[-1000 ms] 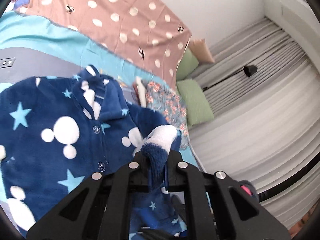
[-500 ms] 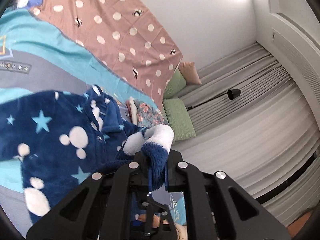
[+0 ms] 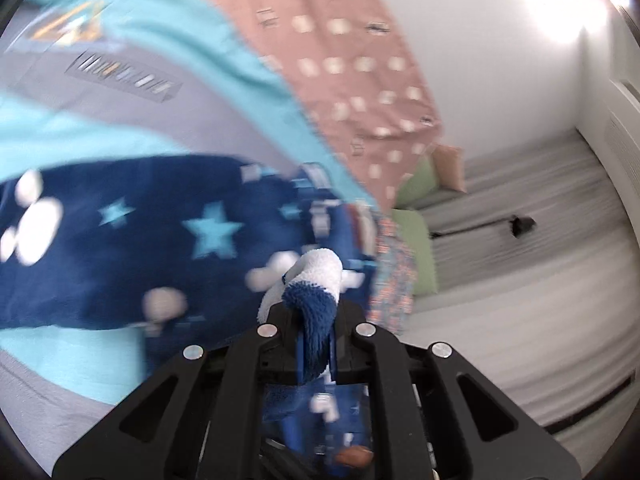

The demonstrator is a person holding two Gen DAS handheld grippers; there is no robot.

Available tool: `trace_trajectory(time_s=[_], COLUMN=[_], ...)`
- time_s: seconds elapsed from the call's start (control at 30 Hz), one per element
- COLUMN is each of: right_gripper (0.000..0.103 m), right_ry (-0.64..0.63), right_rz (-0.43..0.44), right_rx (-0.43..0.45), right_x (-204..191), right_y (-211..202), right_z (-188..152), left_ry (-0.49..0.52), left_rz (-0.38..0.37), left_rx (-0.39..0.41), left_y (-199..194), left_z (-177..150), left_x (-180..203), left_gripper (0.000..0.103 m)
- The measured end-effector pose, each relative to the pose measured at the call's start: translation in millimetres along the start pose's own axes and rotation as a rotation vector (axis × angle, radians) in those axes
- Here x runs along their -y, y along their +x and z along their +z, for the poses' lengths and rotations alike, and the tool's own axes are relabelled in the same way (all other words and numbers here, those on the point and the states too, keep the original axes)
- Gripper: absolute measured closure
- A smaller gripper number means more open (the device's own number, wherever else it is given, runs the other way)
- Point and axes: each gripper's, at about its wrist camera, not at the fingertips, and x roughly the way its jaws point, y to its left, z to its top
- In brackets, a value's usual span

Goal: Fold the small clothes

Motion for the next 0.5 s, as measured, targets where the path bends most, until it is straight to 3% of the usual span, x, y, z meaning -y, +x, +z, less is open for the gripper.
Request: trace_trajectory(time_s=[0.07, 0.17, 0.2, 0.27, 0.37, 0.43, 0.5], right_gripper=[0.051, 0.046, 0.044, 0.035, 0.033, 0.033, 0.033], right_ry=[0.038, 0.264, 0.394, 0.569, 0.809, 0.957, 1.023], right_rz=[0.070, 0.253, 0.345, 0.435, 0.571, 0.659, 0.694], right_rx=[-0.009, -0.088, -0.133, -0.212, -0.376, -0.452, -0.530], right_x=[12, 61, 85, 114, 134, 135, 128], right_y=[-16, -20, -11, 10, 61, 88, 106], right_z=[-16, -45, -61, -85, -125, -147, -162], left_ry=[-0.048, -0.111, -0.134, -0.155, -0.174, -0.168, -0.128], left_rz=[0.023, 0.078, 0.082, 0.083, 0.087, 0.139, 0.247], left_rx=[-0.017, -0.048, -0.052, -0.054, -0.031, 0.018, 0.095], left_y=[3, 6, 5, 3, -8, -26, -56], left_z=[0, -3, -3, -2, 5, 8, 6], left_x=[-28, -67, -79, -93, -106, -108, -109], left_gripper=[0.095, 0.094, 0.093, 0.090, 0.084, 0.079, 0.065])
